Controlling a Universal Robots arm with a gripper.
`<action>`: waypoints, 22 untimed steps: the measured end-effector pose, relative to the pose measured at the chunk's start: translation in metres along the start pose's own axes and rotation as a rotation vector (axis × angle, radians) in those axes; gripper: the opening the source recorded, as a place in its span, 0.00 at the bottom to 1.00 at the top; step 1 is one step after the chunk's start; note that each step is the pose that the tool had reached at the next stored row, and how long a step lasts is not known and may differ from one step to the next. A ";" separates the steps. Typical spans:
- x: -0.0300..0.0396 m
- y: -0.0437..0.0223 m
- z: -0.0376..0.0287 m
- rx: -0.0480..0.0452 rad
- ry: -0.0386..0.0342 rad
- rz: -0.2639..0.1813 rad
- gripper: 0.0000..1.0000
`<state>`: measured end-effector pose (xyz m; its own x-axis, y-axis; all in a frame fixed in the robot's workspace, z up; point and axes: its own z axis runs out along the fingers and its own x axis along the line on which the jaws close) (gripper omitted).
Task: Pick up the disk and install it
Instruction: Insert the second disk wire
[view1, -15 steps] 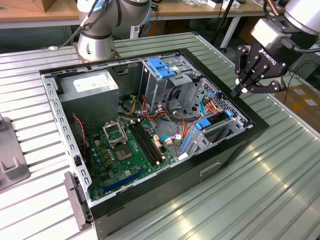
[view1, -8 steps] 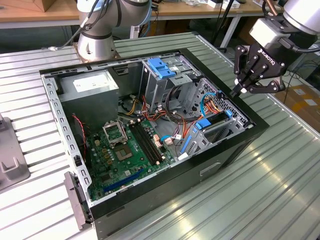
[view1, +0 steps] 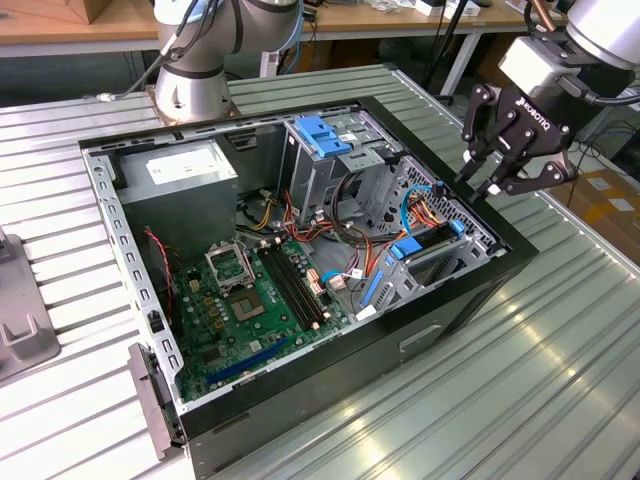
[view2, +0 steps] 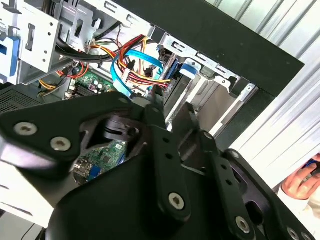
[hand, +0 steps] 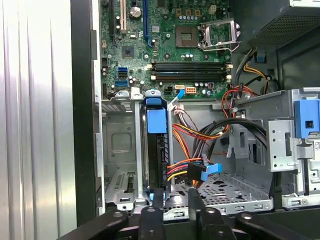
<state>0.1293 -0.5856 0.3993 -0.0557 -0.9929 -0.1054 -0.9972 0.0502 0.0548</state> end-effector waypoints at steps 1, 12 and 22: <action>0.0000 0.0000 0.0000 0.0000 0.0000 0.000 0.42; -0.0190 0.0041 0.0078 0.0010 0.0167 0.001 0.48; -0.0262 0.0078 0.0112 0.0040 0.0692 0.004 0.48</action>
<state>0.1225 -0.5579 0.3913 -0.0559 -0.9978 -0.0363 -0.9972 0.0540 0.0511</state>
